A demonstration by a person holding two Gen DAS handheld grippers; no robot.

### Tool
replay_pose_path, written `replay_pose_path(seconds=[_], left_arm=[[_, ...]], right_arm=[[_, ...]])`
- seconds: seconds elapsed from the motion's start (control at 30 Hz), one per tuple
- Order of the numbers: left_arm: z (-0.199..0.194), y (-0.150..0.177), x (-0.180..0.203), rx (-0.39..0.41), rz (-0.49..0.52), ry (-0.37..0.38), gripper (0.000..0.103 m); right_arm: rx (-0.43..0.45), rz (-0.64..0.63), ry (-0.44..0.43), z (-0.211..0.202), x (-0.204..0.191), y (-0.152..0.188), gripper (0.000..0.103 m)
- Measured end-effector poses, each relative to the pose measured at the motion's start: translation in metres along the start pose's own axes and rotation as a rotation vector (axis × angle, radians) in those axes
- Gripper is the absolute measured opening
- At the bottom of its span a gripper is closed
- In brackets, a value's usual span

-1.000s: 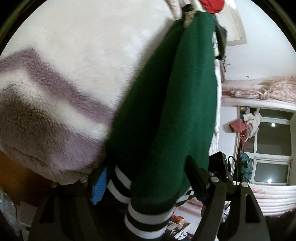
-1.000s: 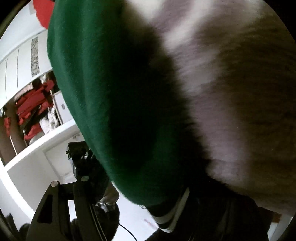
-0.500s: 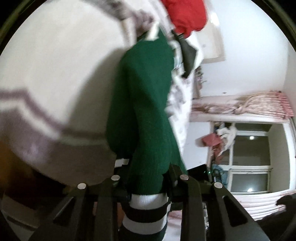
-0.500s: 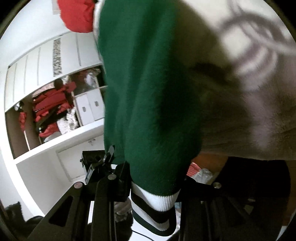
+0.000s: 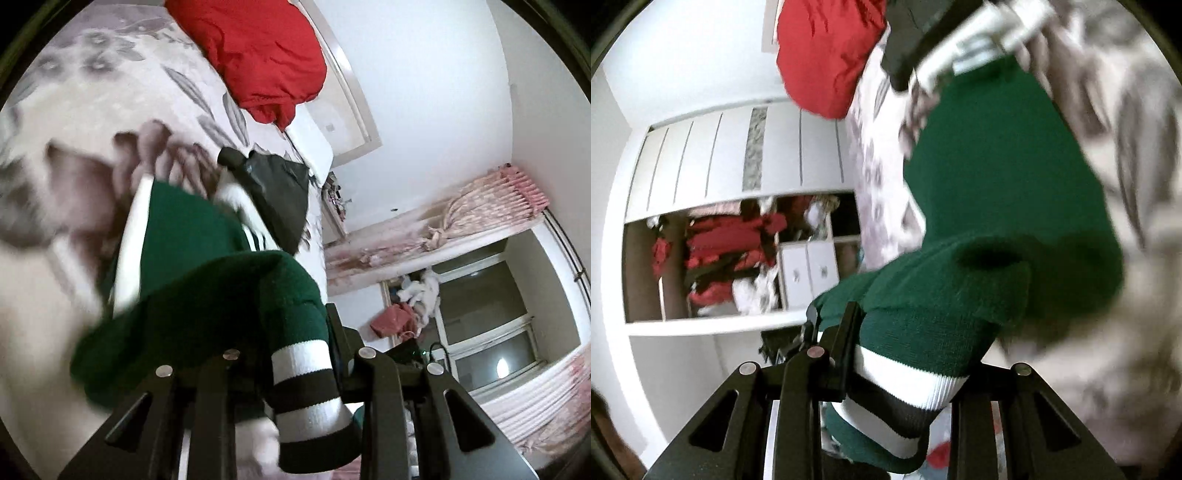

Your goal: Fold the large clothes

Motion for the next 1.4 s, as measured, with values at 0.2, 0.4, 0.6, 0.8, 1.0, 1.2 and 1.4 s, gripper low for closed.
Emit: replay_pose_path(seconds=[0.2, 0.4, 0.6, 0.8, 1.0, 1.2, 1.4], left_arm=[[0.067, -0.071, -0.063, -0.051, -0.060, -0.093, 0.023], [0.122, -0.106, -0.141, -0.132, -0.183, -0.159, 0.024], [0.121, -0.112, -0.150, -0.200, -0.343, -0.157, 0.028], [0.105, -0.108, -0.105, -0.220, -0.212, -0.225, 0.043], [0.080, -0.105, -0.054, -0.069, 0.016, -0.282, 0.103], [0.053, -0.088, -0.065, 0.067, 0.146, -0.576, 0.103], [0.018, -0.041, -0.114, 0.077, 0.063, -0.805, 0.103]], right_arm=[[0.033, 0.048, 0.129, 0.056, 0.022, -0.142, 0.029], [0.028, 0.133, 0.235, 0.114, 0.092, -0.226, 0.029], [0.024, 0.283, 0.205, 0.140, 0.122, -0.264, 0.036], [-0.016, 0.204, 0.112, 0.126, 0.077, -0.255, 0.072], [0.039, 0.013, 0.210, 0.101, 0.034, -0.247, 0.080], [0.048, -0.173, 0.474, 0.070, 0.060, -0.227, 0.089], [-0.154, -0.138, 0.552, 0.100, 0.165, -0.228, 0.094]])
Point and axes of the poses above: each gripper's, at about its wrist camera, not at the fingertips, and z roughly the way its jaws point, x to its right, y to its underside, the point moved 7 cm from there along z, roughly the way its jaws point, and after that the axes turned 3 degrees about -x, right-handed, at the moved point
